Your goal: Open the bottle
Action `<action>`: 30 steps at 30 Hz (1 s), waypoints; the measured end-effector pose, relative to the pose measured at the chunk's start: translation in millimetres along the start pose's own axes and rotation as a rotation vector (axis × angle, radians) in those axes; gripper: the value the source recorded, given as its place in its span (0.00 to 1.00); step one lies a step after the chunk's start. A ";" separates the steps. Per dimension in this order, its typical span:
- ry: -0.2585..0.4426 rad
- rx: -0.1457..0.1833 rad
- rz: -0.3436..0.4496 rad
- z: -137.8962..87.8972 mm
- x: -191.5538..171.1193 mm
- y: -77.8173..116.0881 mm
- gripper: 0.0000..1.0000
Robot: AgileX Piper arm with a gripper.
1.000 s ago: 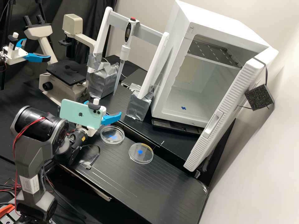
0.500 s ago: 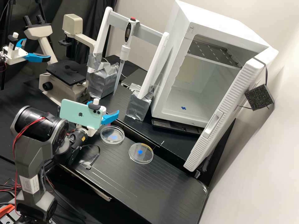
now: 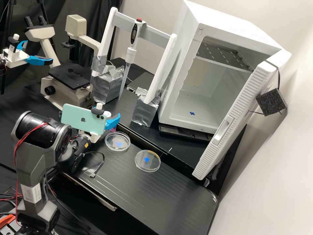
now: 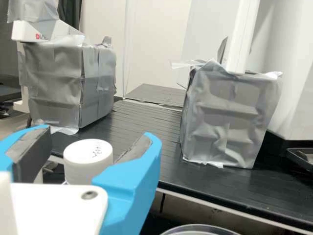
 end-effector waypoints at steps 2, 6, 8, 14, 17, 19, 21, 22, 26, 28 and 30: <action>0.001 0.000 -0.001 -0.3 0.0 -0.3 0.00; 0.010 0.001 -0.008 -2.3 -0.1 -1.9 0.00; 0.010 0.001 -0.008 -2.4 -0.2 -2.0 0.00; 0.014 0.001 -0.012 -3.4 -0.2 -2.7 0.00; 0.013 0.001 -0.013 -3.1 -0.1 -3.1 0.00; 0.011 0.001 -0.014 -2.7 0.0 -3.4 0.00; 0.009 0.003 -0.012 -2.5 0.0 -3.2 0.00; 0.005 0.004 -0.009 -2.2 0.0 -3.0 0.00; 0.002 0.006 -0.006 -1.8 0.0 -2.7 0.00; 0.002 0.006 -0.006 -1.8 0.0 -2.7 0.00; 0.002 0.006 -0.006 -1.8 0.0 -2.7 0.00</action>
